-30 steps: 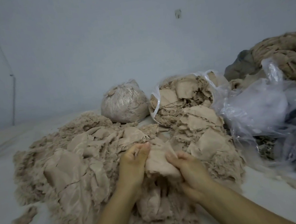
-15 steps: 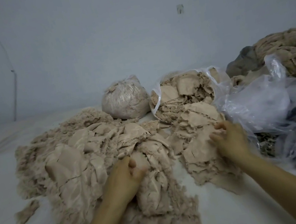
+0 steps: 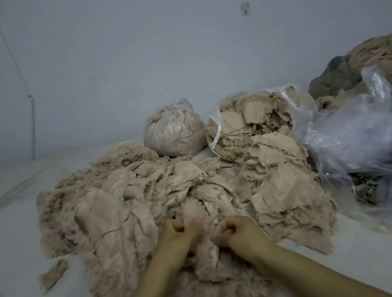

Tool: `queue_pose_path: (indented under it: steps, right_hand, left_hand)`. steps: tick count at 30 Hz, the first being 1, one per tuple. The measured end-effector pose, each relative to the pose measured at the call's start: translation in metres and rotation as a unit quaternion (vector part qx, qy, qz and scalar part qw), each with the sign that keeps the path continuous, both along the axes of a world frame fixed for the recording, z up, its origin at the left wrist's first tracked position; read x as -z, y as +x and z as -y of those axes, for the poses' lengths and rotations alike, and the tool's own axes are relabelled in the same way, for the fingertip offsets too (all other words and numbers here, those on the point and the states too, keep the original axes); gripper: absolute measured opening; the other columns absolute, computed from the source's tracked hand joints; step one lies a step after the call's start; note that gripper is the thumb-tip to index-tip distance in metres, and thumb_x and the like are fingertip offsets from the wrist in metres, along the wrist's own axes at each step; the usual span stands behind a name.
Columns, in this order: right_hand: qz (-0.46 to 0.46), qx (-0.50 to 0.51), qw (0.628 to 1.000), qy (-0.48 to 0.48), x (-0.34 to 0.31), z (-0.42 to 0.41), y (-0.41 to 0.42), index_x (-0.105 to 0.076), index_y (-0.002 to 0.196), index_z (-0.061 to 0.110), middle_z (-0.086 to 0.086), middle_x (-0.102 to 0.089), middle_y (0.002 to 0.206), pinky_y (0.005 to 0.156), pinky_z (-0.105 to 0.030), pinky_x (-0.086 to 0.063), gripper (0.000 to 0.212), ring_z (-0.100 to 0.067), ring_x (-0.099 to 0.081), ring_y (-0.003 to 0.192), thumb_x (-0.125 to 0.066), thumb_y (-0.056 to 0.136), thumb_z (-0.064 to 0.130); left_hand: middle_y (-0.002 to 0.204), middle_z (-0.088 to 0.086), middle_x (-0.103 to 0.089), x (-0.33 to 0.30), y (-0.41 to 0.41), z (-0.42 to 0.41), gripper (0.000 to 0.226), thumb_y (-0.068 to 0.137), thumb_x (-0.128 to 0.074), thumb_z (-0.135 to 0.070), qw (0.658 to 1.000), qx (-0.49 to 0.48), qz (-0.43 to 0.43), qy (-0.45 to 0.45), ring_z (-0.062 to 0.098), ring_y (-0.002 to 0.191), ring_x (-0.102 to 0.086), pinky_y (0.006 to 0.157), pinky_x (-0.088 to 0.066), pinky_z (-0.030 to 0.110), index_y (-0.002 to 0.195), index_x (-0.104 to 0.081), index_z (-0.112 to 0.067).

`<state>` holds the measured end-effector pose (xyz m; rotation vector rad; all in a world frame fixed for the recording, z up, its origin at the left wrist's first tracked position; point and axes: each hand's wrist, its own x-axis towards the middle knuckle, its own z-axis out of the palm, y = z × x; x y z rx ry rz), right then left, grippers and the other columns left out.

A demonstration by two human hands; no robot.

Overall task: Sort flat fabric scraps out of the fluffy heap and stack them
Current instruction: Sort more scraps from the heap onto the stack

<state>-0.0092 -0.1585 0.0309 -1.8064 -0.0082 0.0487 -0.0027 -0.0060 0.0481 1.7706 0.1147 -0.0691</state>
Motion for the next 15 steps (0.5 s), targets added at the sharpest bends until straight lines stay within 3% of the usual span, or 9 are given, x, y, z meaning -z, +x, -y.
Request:
queue_pose_path:
  steps: [2, 5, 7, 8, 10, 12, 13, 15]
  right_hand:
    - [0.02, -0.015, 0.999, 0.039, -0.002, -0.001, -0.004, -0.062, 0.075, 0.012, 0.008, -0.056, 0.052, 0.044, -0.014, -0.039, 0.013, -0.001, -0.049, 0.043, -0.066, 0.087, 0.008]
    - [0.016, -0.021, 0.996, 0.083, -0.002, 0.005, -0.01, -0.055, 0.081, 0.008, 0.002, -0.056, 0.047, 0.04, -0.018, -0.037, 0.013, -0.008, -0.046, 0.037, -0.058, 0.094, 0.008]
    - [0.008, -0.014, 0.993, 0.118, -0.002, 0.013, -0.012, -0.053, 0.082, 0.007, -0.004, -0.059, 0.051, 0.041, -0.019, -0.04, 0.013, -0.01, -0.048, 0.039, -0.055, 0.095, 0.008]
    - [0.006, -0.018, 0.992, 0.127, -0.002, 0.015, -0.013, -0.052, 0.083, 0.006, -0.006, -0.061, 0.053, 0.042, -0.019, -0.041, 0.012, -0.011, -0.05, 0.04, -0.054, 0.095, 0.007]
    - [0.009, -0.04, 0.991, 0.126, -0.001, 0.016, -0.015, -0.053, 0.084, 0.004, -0.008, -0.064, 0.057, 0.044, -0.02, -0.045, 0.011, -0.013, -0.055, 0.043, -0.057, 0.094, 0.006]
    - [0.013, -0.053, 0.991, 0.121, 0.0, 0.011, -0.017, -0.055, 0.083, 0.003, -0.01, -0.066, 0.061, 0.047, -0.021, -0.049, 0.01, -0.014, -0.058, 0.046, -0.06, 0.092, 0.005]
    - [0.011, -0.049, 0.992, 0.118, 0.0, 0.009, -0.018, -0.055, 0.082, 0.003, -0.011, -0.066, 0.061, 0.048, -0.022, -0.05, 0.011, -0.015, -0.059, 0.046, -0.061, 0.091, 0.004]
    - [0.004, -0.024, 0.994, 0.111, 0.001, 0.007, -0.018, -0.055, 0.08, 0.004, -0.011, -0.065, 0.059, 0.047, -0.022, -0.05, 0.013, -0.014, -0.058, 0.044, -0.059, 0.092, 0.004]
  left_hand:
    - [0.089, 0.004, -0.066, 0.007, 0.002, 0.001, 0.044, 0.076, -0.076, -0.033, 0.999, 0.013, 0.005, 0.035, 0.013, 0.076, -0.065, 0.055, -0.048, 0.022, 0.107, -0.048, -0.022]
    - [0.076, 0.009, -0.064, 0.008, 0.008, 0.001, 0.021, 0.089, -0.055, 0.0, 0.992, -0.069, -0.007, -0.108, 0.018, 0.07, -0.064, 0.051, -0.052, 0.024, 0.11, -0.058, -0.002]
    - [0.075, 0.009, -0.061, 0.008, 0.011, -0.001, 0.017, 0.094, -0.046, -0.001, 0.977, -0.102, -0.024, -0.185, 0.019, 0.07, -0.062, 0.048, -0.054, 0.023, 0.105, -0.059, 0.001]
    - [0.075, 0.008, -0.064, 0.008, 0.011, -0.001, 0.015, 0.094, -0.051, -0.01, 0.981, -0.088, -0.02, -0.172, 0.018, 0.07, -0.063, 0.049, -0.054, 0.023, 0.103, -0.06, -0.001]
    - [0.092, 0.004, -0.07, 0.011, 0.007, 0.005, 0.033, 0.086, -0.066, -0.03, 0.992, -0.016, -0.029, -0.125, 0.018, 0.083, -0.067, 0.061, -0.055, 0.029, 0.11, -0.058, -0.009]
    - [0.117, 0.007, -0.064, 0.017, 0.004, 0.013, 0.054, 0.079, -0.074, -0.029, 0.998, 0.008, -0.016, -0.06, 0.022, 0.103, -0.063, 0.084, -0.054, 0.037, 0.125, -0.052, -0.013]
    - [0.117, 0.009, -0.064, 0.018, 0.004, 0.017, 0.048, 0.082, -0.071, -0.022, 0.999, -0.018, 0.009, -0.036, 0.023, 0.102, -0.063, 0.087, -0.053, 0.038, 0.125, -0.053, -0.012]
    - [0.091, 0.011, -0.07, 0.018, 0.005, 0.018, 0.015, 0.092, -0.054, -0.009, 0.993, -0.085, 0.043, -0.069, 0.018, 0.076, -0.067, 0.065, -0.056, 0.03, 0.103, -0.063, -0.005]
